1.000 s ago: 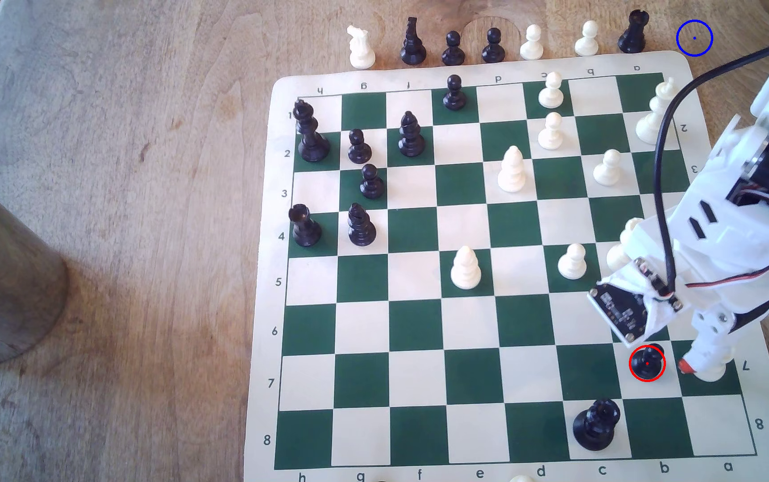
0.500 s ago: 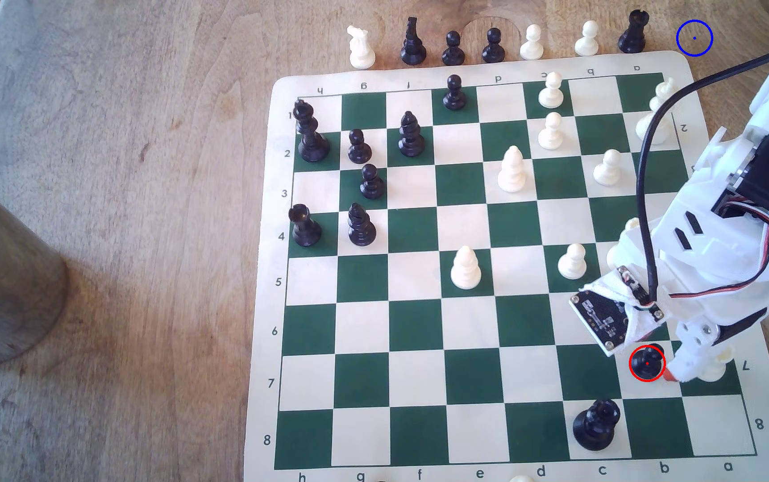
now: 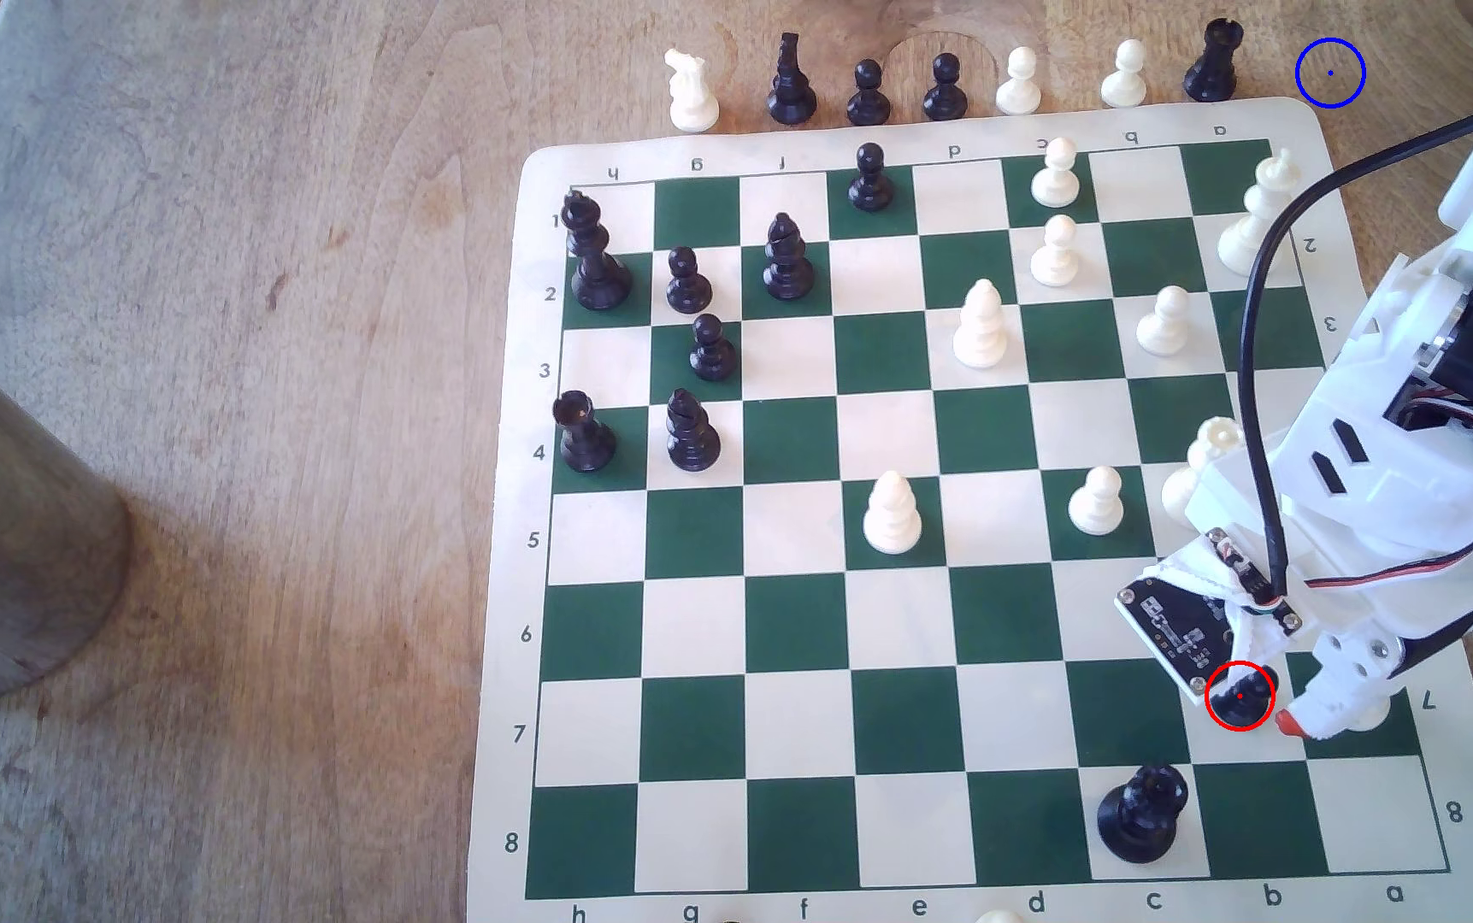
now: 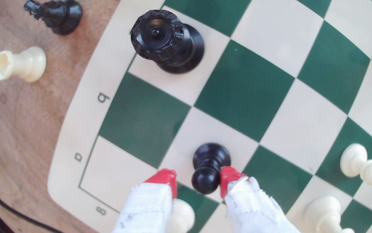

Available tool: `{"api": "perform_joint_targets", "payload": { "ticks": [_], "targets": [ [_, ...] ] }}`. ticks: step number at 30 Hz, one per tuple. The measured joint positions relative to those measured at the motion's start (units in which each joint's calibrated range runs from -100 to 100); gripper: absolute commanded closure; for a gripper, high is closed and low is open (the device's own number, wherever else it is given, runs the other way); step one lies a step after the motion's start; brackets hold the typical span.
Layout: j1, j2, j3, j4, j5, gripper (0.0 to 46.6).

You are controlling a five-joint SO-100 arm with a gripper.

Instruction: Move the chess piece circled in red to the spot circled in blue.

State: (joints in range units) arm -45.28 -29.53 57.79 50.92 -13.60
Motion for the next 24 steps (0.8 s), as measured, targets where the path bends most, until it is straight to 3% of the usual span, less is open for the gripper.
{"api": "perform_joint_targets", "payload": {
  "ticks": [12, 24],
  "targets": [
    [0.0, 0.0, 0.0, -1.91, 0.0, 46.1],
    [1.33, -3.1, -0.27, -1.51, 0.88, 46.4]
  ]
}}
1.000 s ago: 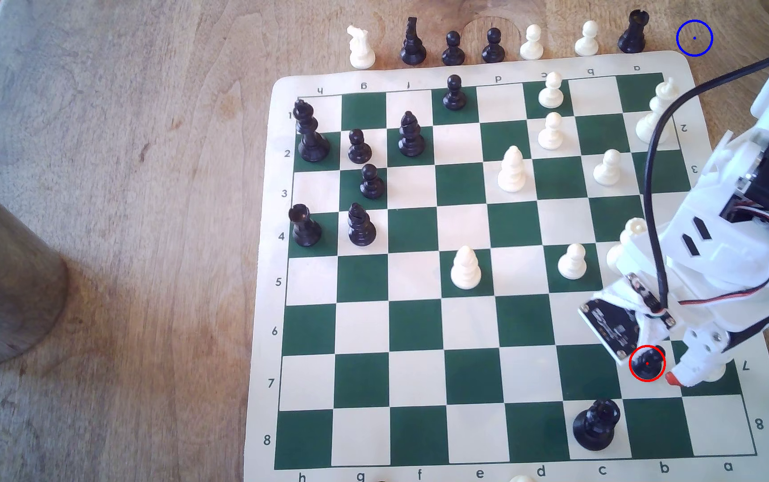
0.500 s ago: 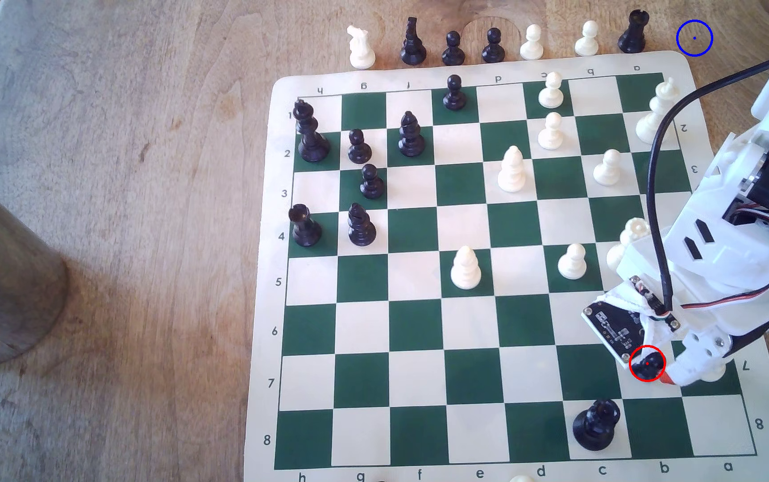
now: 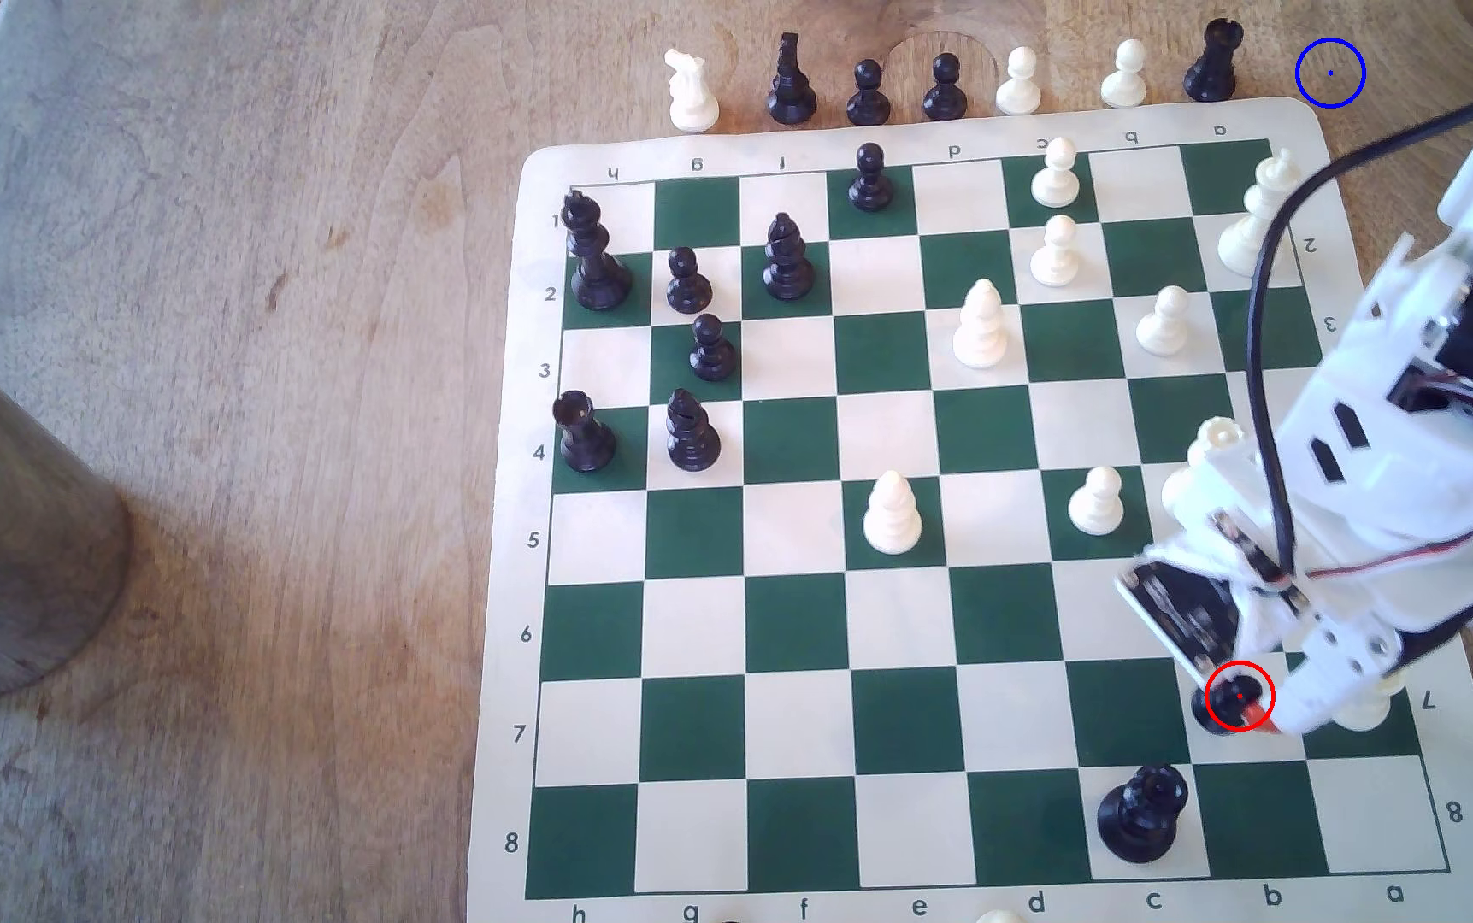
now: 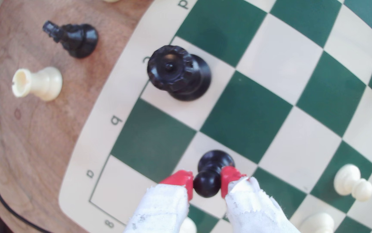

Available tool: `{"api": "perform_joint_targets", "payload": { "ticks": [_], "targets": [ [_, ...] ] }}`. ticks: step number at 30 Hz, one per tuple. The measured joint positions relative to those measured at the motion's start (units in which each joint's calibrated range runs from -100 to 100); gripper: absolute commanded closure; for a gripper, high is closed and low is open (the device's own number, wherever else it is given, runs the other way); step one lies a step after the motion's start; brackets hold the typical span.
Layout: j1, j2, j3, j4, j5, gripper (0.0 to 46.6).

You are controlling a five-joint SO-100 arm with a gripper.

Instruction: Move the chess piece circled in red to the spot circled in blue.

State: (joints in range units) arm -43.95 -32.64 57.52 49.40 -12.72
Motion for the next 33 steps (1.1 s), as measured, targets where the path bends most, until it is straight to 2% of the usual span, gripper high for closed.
{"api": "perform_joint_targets", "payload": {
  "ticks": [5, 13, 14, 15, 18, 19, 23, 24, 27, 29, 33],
  "targets": [
    [3.47, -4.02, -5.15, 6.77, -0.15, 46.4],
    [16.74, -15.92, -14.28, 20.8, -0.2, 46.4],
    [18.07, -17.26, -14.73, 21.91, 0.39, 46.4],
    [23.23, -19.94, -15.45, 23.19, 0.93, 46.4],
    [29.79, -23.13, -16.45, 24.78, 1.66, 46.4],
    [34.22, -25.05, -18.26, 26.93, 2.2, 46.4],
    [41.08, -26.14, -23.41, 30.76, 2.69, 46.4],
    [46.09, -26.14, -25.94, 31.16, 2.64, 46.4],
    [51.77, -25.22, -28.02, 31.31, 2.64, 46.4],
    [61.36, -23.63, -28.29, 31.31, 2.88, 46.4],
    [72.64, -25.22, -28.29, 31.95, 1.86, 46.4]
  ]
}}
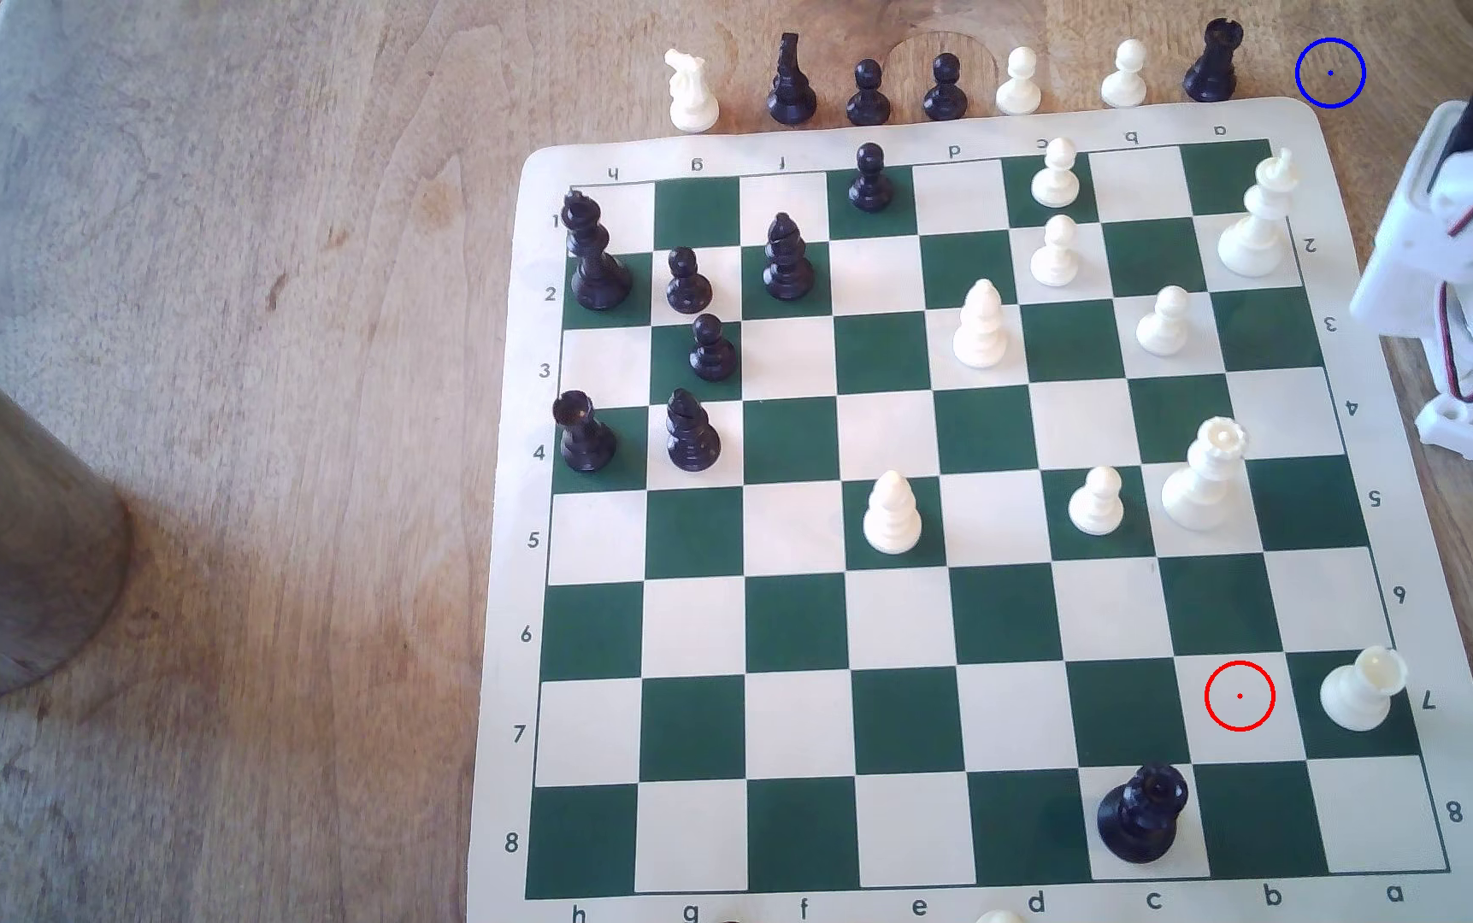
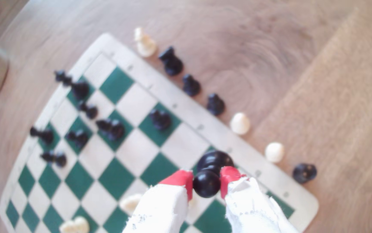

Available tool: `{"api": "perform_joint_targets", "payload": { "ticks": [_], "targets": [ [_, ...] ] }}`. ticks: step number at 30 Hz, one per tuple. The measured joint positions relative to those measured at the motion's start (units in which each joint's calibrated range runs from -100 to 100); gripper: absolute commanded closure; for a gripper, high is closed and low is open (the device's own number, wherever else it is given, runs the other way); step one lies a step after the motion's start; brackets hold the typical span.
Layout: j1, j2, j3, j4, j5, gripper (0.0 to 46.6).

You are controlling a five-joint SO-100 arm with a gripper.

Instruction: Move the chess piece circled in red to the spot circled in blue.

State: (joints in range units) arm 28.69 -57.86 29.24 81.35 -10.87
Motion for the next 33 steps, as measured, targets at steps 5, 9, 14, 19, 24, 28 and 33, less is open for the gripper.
{"api": "perform_joint_targets", "payload": {
  "ticks": [5, 9, 14, 19, 24, 28, 33],
  "targets": [
    [10.91, -1.42, 1.99, 0.16, -0.1, 46.4],
    [19.91, -2.01, 4.52, 0.96, 1.86, 46.4],
    [28.17, -1.76, 11.48, -0.16, 4.1, 46.4],
    [31.05, -0.34, 19.88, -4.78, 4.44, 46.4],
    [32.82, 3.18, 25.76, -10.44, 4.54, 46.4],
    [34.0, 4.94, 27.93, -12.75, 4.88, 46.3],
    [34.51, 7.54, 31.54, -16.02, 4.88, 46.3]
  ]
}}
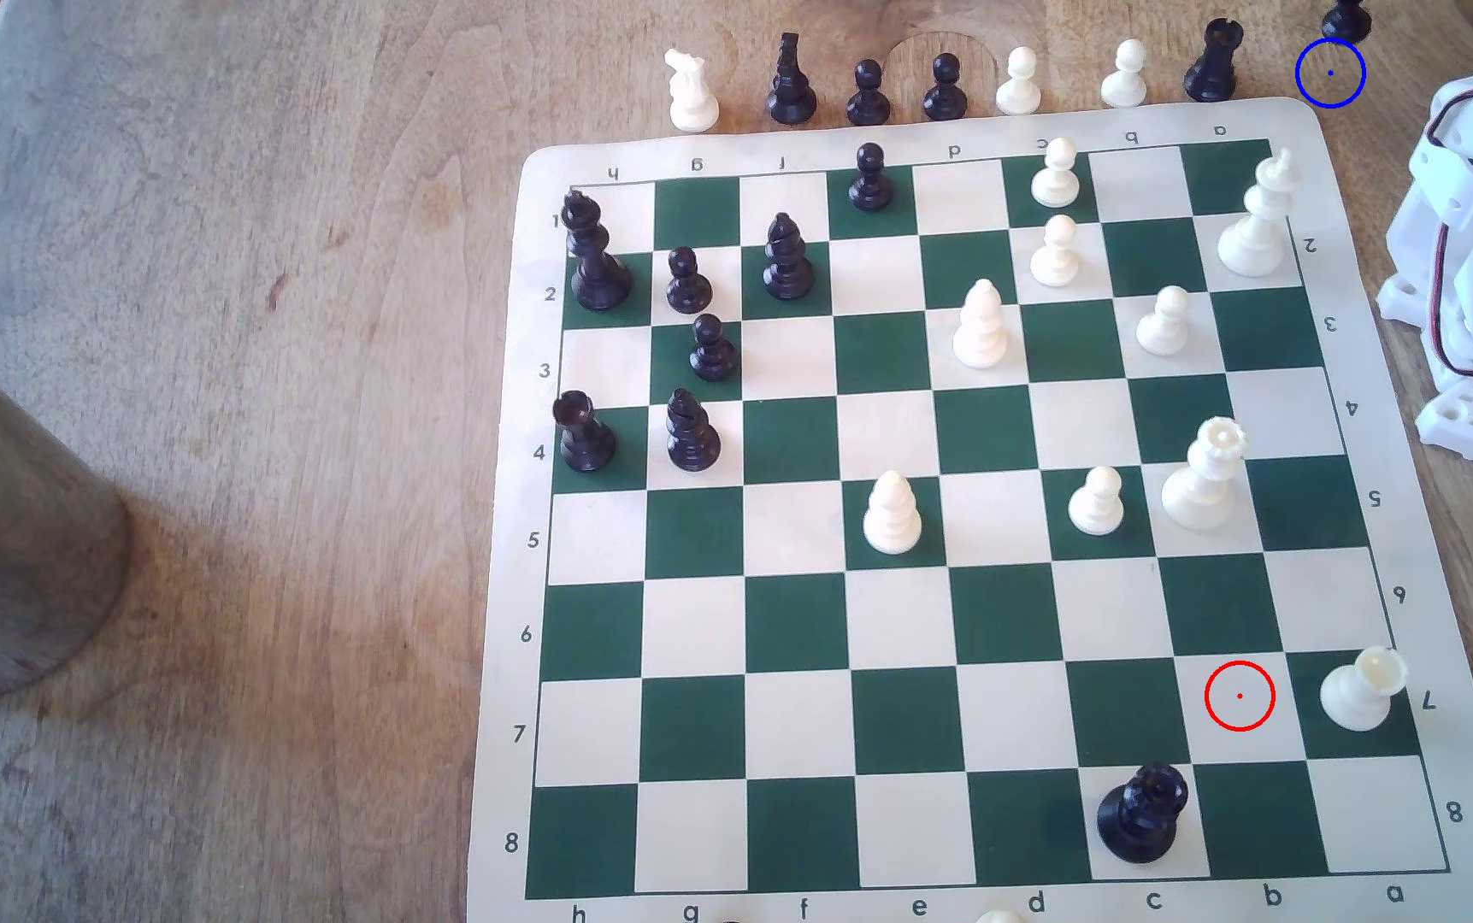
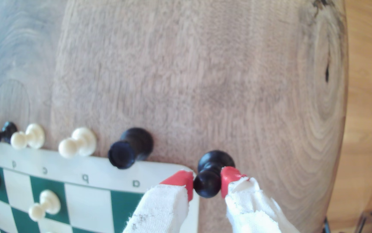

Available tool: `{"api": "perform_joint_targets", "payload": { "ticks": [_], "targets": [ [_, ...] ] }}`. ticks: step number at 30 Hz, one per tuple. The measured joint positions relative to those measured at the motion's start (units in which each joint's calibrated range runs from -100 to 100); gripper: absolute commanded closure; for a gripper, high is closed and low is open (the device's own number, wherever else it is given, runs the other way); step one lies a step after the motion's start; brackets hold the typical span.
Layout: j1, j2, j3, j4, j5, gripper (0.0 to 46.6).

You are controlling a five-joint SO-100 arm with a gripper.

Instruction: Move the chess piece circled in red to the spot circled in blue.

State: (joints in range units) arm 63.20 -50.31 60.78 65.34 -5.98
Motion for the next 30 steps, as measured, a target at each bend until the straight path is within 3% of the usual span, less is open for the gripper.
{"api": "perform_joint_targets", "payload": {
  "ticks": [8, 30],
  "targets": [
    [0.0, 1.09, 5.78, -4.7, 0.34, 46.3],
    [1.18, 7.04, 7.68, -12.75, 0.39, 46.3]
  ]
}}
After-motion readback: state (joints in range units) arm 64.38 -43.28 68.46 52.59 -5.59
